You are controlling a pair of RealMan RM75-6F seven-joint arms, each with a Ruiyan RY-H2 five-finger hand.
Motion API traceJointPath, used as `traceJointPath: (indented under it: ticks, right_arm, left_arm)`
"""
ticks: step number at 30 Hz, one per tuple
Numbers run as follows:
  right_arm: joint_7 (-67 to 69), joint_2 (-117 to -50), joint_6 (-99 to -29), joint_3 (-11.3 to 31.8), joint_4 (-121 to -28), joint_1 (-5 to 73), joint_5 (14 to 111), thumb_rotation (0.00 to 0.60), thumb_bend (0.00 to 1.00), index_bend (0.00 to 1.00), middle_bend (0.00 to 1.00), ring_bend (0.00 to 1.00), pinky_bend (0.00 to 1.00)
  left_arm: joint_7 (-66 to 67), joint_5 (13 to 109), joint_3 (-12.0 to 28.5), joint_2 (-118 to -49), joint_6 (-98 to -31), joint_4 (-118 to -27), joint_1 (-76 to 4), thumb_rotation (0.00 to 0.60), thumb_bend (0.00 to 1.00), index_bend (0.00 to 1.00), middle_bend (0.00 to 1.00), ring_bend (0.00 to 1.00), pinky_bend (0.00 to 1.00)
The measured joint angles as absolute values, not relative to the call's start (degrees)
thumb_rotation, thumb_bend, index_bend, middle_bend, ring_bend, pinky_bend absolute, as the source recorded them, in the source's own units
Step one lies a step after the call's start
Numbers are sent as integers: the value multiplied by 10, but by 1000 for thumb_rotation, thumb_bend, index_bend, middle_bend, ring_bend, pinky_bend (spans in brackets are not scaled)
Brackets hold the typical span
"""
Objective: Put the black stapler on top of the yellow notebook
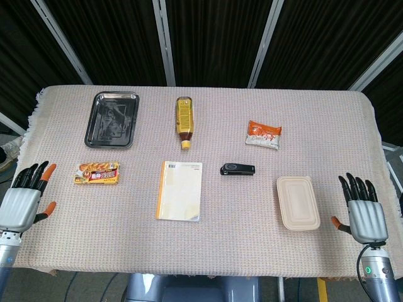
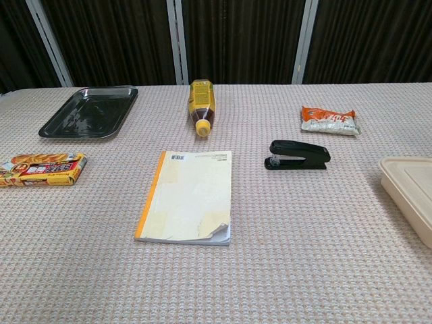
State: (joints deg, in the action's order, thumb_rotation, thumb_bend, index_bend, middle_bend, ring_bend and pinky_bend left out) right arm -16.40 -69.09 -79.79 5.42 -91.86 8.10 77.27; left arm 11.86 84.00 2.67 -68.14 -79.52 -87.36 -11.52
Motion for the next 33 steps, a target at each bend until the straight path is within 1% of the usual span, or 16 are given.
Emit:
traceJointPath:
  ticks: [11,18,21,23,24,29,33]
  right_arm:
    - [-157,-693,-786,50,-916,87,779,600,146,0,0,0,0]
    - [-146,-722,-771,43,-905,108,819,600,171,54,5,0,12]
    - [-150,-733,-753,47,-908,122,817,600,170,70,34,0,56]
    - [-163,-743,-742,50,-910,133,813,600,170,85,67,9,109]
    - [-173,-750,-736,52,-910,137,811,600,170,91,73,13,121]
    - [-227,-790,-705,66,-911,169,788,600,185,137,119,71,194]
    - [-267,-827,-673,84,-907,206,766,600,206,163,140,99,239]
  left_arm:
    - [129,834,28,-685,-787,-874,-119,600,300,0,0,0,107]
    - [127,823,35,-688,-784,-872,-122,600,303,0,0,0,108]
    - [127,817,38,-691,-774,-866,-126,600,304,0,0,0,108]
    - [131,811,40,-694,-767,-862,-130,600,304,0,0,0,109]
    - [133,809,40,-696,-764,-861,-132,600,304,0,0,0,109]
    - [141,801,41,-702,-747,-855,-140,600,304,0,0,0,109]
    - [140,794,42,-704,-742,-851,-143,600,306,0,0,0,109]
